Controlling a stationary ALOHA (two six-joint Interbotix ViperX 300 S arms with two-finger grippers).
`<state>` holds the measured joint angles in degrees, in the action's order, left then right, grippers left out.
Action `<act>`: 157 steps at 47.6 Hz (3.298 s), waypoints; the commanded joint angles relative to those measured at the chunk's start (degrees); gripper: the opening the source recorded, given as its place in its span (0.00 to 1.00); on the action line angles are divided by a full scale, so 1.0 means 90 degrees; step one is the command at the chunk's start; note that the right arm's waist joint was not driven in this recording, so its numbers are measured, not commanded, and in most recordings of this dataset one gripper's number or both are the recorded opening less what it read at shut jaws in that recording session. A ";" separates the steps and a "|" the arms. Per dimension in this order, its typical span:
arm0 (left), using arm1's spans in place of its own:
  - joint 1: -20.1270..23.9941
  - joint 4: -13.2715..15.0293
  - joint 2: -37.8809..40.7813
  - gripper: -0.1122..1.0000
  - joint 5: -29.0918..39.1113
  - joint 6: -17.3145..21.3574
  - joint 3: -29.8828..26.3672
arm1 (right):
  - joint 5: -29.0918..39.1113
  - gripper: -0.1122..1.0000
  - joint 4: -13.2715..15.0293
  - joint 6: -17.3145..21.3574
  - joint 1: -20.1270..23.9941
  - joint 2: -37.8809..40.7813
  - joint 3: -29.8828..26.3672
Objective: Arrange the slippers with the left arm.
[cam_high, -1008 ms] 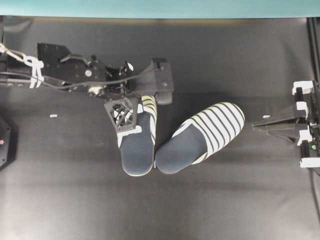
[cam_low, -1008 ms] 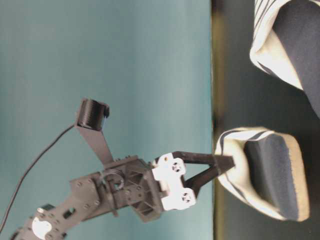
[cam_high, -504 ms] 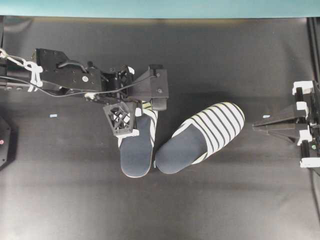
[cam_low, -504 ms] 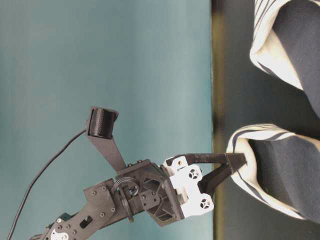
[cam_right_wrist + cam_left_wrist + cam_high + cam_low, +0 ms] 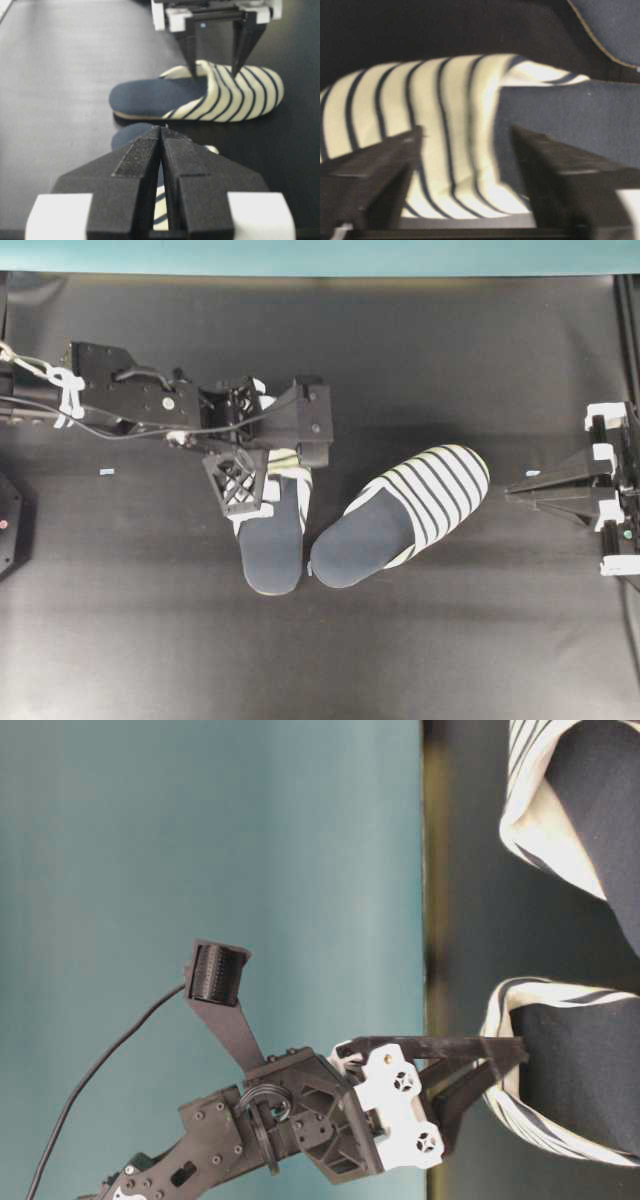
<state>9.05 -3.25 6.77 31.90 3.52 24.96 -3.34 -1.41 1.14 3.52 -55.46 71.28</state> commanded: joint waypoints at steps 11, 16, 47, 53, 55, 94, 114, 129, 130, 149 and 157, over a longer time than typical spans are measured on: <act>-0.0352 -0.0020 -0.0098 0.85 -0.0127 0.0938 -0.0576 | -0.0049 0.10 -0.0020 0.0059 0.0010 0.0029 -0.0020; -0.0547 -0.0020 0.0039 0.85 -0.0420 0.1855 -0.0908 | -0.0068 0.10 -0.0020 0.0049 0.0000 0.0029 -0.0020; -0.0693 -0.0020 0.1982 0.85 -0.2129 0.4561 -0.2295 | -0.0078 0.10 -0.0020 0.0059 0.0010 0.0020 -0.0010; -0.0693 -0.0020 0.2266 0.84 -0.2119 0.4551 -0.2520 | -0.0078 0.10 -0.0020 0.0059 0.0010 0.0020 -0.0010; -0.0693 -0.0020 0.2295 0.83 -0.2100 0.4512 -0.2549 | -0.0078 0.10 -0.0020 0.0059 0.0000 0.0020 -0.0010; -0.0283 -0.0010 0.0850 0.11 0.0732 0.0723 -0.3213 | -0.0020 0.10 -0.0020 0.0078 0.0000 -0.0176 0.0098; 0.0039 -0.0020 0.1123 0.11 0.0410 -0.0469 -0.2441 | -0.0059 0.10 -0.0020 0.0059 0.0010 -0.0186 0.0098; 0.0010 -0.0010 0.1455 0.11 0.0176 -0.0557 -0.2412 | -0.0059 0.10 -0.0020 0.0059 0.0000 -0.0186 0.0098; 0.0010 -0.0020 0.1455 0.11 0.0186 -0.0566 -0.2412 | -0.0059 0.10 -0.0029 0.0068 0.0000 -0.0186 0.0098; 0.0000 -0.0020 0.1465 0.11 0.0156 -0.0703 -0.2197 | -0.0059 0.10 -0.0020 0.0068 0.0000 -0.0186 0.0107; -0.0029 -0.0020 0.1465 0.12 0.0146 -0.0703 -0.2178 | -0.0068 0.10 -0.0020 0.0068 0.0010 -0.0186 0.0107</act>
<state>9.14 -3.25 20.30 33.66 -2.64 5.63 -3.34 -1.49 1.32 3.52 -57.48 72.60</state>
